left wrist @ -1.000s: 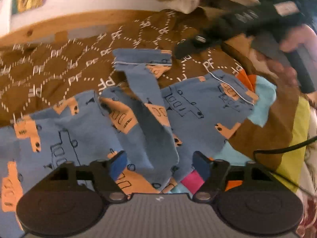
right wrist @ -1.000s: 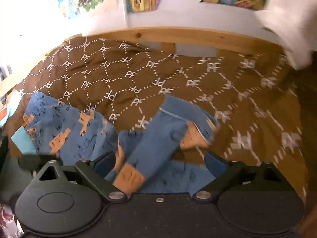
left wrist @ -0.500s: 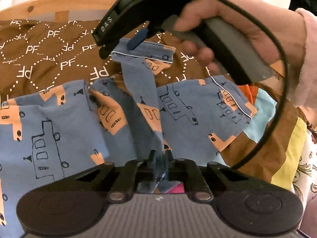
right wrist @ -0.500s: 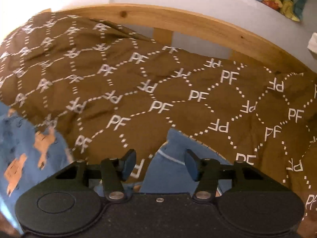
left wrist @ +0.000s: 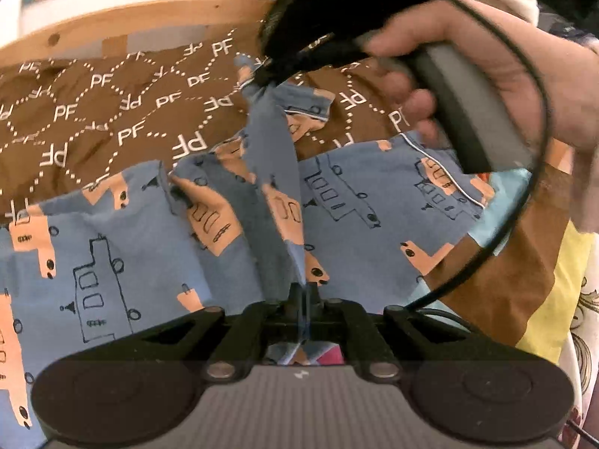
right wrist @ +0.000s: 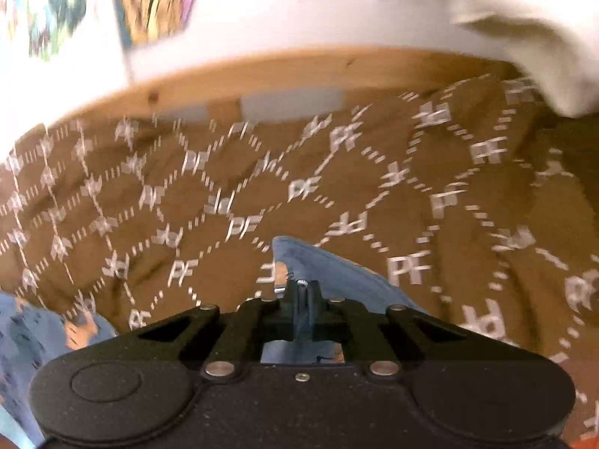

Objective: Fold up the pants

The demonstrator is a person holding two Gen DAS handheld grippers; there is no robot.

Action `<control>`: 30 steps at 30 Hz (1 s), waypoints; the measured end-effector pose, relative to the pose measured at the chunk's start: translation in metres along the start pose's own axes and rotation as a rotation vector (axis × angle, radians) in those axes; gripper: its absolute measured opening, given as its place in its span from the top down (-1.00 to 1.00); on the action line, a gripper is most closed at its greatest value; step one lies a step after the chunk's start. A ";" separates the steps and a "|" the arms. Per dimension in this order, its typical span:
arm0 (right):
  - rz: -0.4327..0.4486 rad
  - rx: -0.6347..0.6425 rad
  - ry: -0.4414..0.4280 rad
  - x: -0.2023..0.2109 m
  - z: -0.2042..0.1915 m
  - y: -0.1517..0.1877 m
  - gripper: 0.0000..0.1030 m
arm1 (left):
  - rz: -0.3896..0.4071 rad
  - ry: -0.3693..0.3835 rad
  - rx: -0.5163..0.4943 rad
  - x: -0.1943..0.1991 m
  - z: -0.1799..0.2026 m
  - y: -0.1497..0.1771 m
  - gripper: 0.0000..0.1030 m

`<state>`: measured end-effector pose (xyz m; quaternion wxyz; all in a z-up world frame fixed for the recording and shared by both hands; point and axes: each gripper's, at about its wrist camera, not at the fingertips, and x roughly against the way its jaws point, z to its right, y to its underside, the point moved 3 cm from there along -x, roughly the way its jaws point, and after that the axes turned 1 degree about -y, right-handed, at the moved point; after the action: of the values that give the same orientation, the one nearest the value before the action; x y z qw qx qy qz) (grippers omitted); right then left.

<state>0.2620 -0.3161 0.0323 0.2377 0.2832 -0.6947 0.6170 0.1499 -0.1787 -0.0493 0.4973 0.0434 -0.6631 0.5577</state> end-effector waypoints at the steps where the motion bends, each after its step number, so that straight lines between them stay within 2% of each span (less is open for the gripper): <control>1: 0.036 -0.033 -0.001 0.014 0.008 0.002 0.94 | 0.005 -0.003 -0.012 0.001 0.002 0.000 0.98; 4: 0.126 -0.159 -0.012 0.056 0.036 0.013 0.94 | 0.013 -0.018 -0.059 0.003 0.010 0.000 0.99; 8: 0.230 -0.309 0.030 0.112 0.073 0.045 0.94 | 0.032 -0.044 -0.158 0.008 0.020 0.004 0.99; 13: 0.231 -0.444 0.112 0.144 0.095 0.109 0.94 | 0.003 -0.039 -0.261 0.006 0.035 0.013 0.99; 18: 0.207 -0.559 0.181 0.145 0.107 0.161 0.94 | -0.060 0.020 -0.302 0.004 0.035 0.021 0.97; 20: 0.203 -0.574 0.179 0.142 0.107 0.172 0.92 | -0.084 0.063 -0.302 0.005 0.032 0.017 0.76; 21: 0.208 -0.563 0.187 0.142 0.105 0.175 0.87 | -0.102 0.095 -0.302 0.007 0.030 0.013 0.41; 22: 0.214 -0.551 0.193 0.141 0.102 0.177 0.75 | -0.117 0.124 -0.305 0.010 0.028 0.007 -0.06; 24: 0.225 -0.527 0.199 0.140 0.098 0.176 0.54 | -0.116 0.125 -0.326 0.018 0.022 -0.006 -0.24; 26: 0.245 -0.492 0.206 0.142 0.095 0.176 0.26 | -0.149 0.136 -0.359 0.020 0.017 -0.028 -0.24; 27: 0.252 -0.473 0.210 0.143 0.095 0.177 0.04 | -0.164 0.138 -0.367 0.021 0.015 -0.041 -0.29; 28: 0.256 -0.459 0.209 0.144 0.095 0.177 -0.08 | -0.174 0.134 -0.369 0.021 0.015 -0.057 -0.41; 30: 0.262 -0.458 0.188 0.146 0.097 0.177 -0.11 | -0.179 0.132 -0.349 0.017 0.016 -0.089 -0.61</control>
<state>0.0361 -0.4130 -0.0090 0.2770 0.0715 -0.8216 0.4931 0.1860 -0.2161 0.0264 0.5872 -0.0212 -0.7092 0.3895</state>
